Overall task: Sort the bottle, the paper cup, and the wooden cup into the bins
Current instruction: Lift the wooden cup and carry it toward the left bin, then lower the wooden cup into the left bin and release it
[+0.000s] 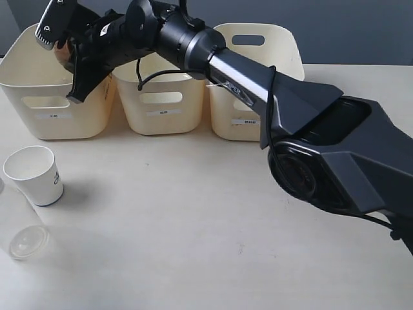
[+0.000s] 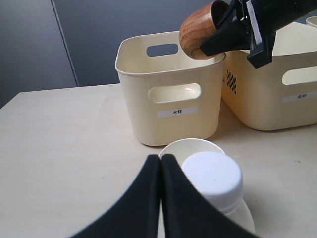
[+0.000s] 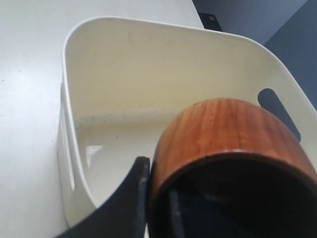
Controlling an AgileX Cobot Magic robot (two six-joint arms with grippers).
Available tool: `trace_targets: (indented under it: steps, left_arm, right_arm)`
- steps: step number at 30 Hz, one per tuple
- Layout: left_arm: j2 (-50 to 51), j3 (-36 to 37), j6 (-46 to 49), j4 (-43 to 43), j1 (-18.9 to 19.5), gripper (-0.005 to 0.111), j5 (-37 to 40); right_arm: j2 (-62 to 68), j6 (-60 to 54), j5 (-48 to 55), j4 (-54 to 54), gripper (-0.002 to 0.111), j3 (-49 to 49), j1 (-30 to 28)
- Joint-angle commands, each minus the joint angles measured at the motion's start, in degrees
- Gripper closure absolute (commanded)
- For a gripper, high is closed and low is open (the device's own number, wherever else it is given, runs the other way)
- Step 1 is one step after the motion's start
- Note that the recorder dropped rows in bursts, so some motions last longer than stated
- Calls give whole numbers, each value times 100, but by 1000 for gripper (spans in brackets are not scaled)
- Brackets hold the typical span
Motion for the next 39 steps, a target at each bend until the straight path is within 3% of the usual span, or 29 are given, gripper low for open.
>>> trace_targets:
  steps: [1,6,9,19,29,32,39]
  left_arm:
    - [19,-17,-16,14,-16,107,-79]
    - [19,-17,-16,14,-16,107,-79]
    - [19,-17,-16,14,-16,107,-79]
    - [19,-17,-16,14,-16,107,-79]
    - [19,-17,-16,14,-16,107,-79]
    - [19,-17,-16,14,-16,107,-79]
    - [19,-17,-16,14,-16,107,-79]
  right_arm:
    - [20,-45,-111,24,108,-50,-11]
    - [31,-45,-54,39,88,-50,-11]
    - [31,-45,-91,39,82,-50,-11]
    - [-553,-19,-47,73,82,-50,-11]
    - [-2066,-19,2117,239,82,-50,63]
    - [-2201,151,3235,-107,82,-50,285]
    - [-1895,470,3372,-788,82,151,792]
